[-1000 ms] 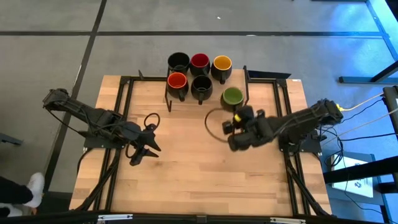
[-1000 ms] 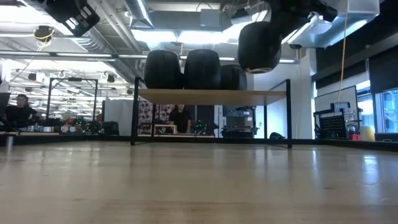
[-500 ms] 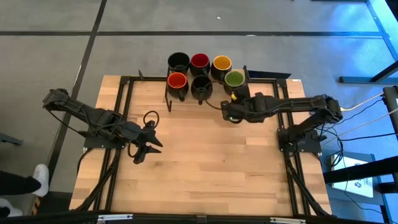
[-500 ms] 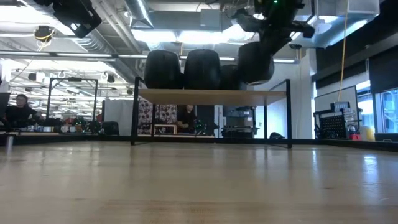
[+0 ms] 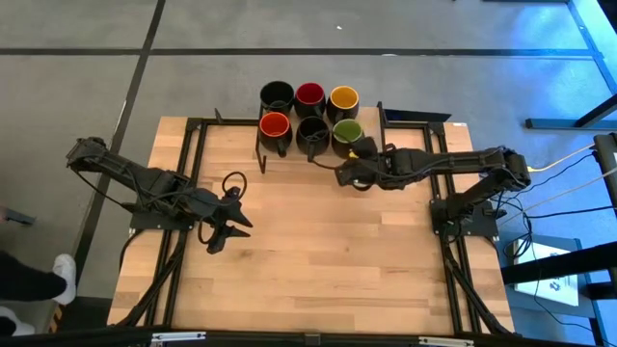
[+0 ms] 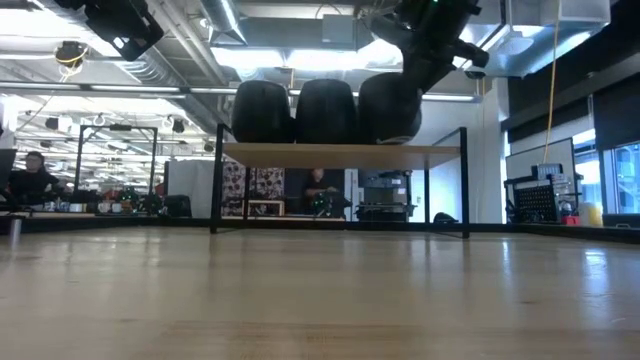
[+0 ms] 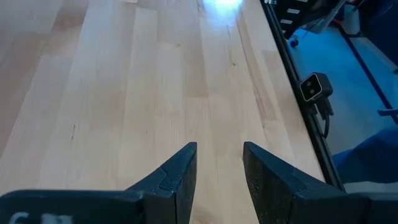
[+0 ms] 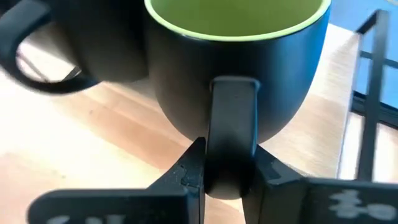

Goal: Place coffee mugs
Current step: Put the green mug on the shelf

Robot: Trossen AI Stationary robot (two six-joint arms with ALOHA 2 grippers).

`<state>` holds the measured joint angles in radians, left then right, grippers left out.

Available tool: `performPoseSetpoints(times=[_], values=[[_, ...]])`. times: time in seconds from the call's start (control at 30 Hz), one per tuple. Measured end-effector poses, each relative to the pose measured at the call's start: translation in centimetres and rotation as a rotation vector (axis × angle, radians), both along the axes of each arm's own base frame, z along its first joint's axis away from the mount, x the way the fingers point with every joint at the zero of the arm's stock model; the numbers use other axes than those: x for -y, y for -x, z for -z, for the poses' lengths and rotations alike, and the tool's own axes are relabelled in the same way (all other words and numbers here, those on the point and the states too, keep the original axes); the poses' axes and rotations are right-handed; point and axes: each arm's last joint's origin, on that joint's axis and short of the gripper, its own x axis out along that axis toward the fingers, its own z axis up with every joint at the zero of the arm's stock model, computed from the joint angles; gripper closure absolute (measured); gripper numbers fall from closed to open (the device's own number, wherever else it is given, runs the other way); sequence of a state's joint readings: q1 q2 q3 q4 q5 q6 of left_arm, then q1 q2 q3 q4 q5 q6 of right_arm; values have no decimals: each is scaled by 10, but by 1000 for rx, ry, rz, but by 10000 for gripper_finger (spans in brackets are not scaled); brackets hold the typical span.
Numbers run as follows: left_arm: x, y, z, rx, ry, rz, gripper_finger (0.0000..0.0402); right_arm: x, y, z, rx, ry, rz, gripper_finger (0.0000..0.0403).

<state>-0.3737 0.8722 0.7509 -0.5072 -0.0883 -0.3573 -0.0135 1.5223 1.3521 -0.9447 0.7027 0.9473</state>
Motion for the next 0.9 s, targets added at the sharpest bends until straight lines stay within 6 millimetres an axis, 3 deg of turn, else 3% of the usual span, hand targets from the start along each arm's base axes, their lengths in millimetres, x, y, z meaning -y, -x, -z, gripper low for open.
performPoseSetpoints(times=[0.5,0.9], values=[[0,0,0,0,-1,0,276,12,-2,0,-9,-18,-22,359],[0,0,0,0,-1,0,276,20,-18,10,32,-11,7,356]])
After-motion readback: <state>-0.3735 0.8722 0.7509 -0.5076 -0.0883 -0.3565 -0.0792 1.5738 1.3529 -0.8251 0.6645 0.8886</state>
